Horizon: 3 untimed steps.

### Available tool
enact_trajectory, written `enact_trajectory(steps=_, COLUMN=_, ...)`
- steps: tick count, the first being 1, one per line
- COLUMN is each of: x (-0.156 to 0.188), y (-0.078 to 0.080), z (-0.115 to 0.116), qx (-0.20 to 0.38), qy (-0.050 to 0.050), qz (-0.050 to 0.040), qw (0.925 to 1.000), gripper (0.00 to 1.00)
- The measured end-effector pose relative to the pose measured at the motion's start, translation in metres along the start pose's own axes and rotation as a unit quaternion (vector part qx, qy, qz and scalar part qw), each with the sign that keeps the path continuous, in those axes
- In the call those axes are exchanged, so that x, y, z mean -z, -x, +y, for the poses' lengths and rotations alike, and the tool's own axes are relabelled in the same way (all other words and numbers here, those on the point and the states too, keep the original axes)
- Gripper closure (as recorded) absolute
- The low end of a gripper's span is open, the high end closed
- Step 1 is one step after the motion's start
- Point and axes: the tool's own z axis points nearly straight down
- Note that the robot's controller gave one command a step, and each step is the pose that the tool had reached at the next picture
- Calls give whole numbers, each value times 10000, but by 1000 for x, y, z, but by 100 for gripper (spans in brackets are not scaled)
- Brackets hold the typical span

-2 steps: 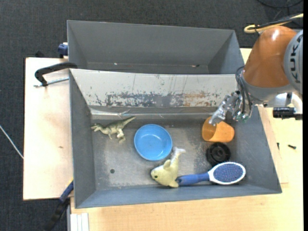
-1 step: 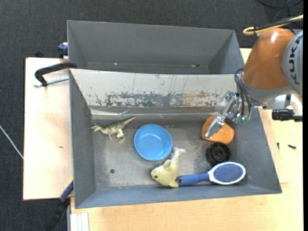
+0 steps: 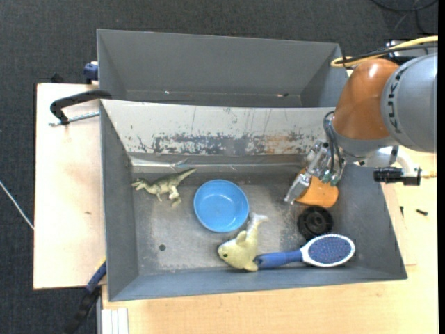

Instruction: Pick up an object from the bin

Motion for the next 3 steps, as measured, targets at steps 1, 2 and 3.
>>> enact_trajectory(steps=1, x=-8, y=-3, z=7, qx=543, qy=10, qz=-31, qw=9985, gripper=0)
enact_trajectory(steps=2, x=-8, y=-16, z=12, qx=306, qy=20, qz=-54, qw=9995, gripper=0)
enact_trajectory(steps=3, x=-8, y=-11, z=11, qx=250, qy=22, qz=-25, qw=9997, gripper=0)
